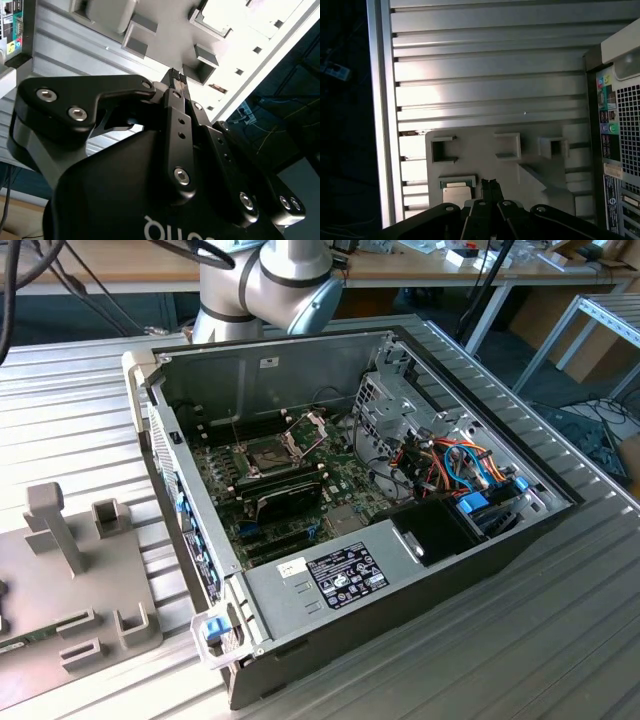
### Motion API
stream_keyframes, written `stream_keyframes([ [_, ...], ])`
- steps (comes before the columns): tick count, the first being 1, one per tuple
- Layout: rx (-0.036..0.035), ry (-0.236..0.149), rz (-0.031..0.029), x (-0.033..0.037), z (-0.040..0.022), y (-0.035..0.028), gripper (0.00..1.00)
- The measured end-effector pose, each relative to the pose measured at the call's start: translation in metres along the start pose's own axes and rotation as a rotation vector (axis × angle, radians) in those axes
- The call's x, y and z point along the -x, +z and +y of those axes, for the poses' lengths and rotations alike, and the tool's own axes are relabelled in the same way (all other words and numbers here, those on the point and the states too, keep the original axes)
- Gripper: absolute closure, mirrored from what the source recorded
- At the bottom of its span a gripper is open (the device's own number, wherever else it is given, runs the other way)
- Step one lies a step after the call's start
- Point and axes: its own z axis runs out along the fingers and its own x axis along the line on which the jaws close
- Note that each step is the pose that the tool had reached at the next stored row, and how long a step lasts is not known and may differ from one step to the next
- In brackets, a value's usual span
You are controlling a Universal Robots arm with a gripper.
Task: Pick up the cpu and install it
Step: 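Reach for the cpu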
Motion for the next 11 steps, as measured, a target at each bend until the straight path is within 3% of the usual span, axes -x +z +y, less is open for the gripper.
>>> stream_keyframes([
  [6, -0.0005, 0.0, 0.007, -0.0187, -0.002, 0.0119, 0.89],
  [11, -0.0013, 0.001, 0.0173, -0.0249, -0.0032, 0.0176, 0.89],
])
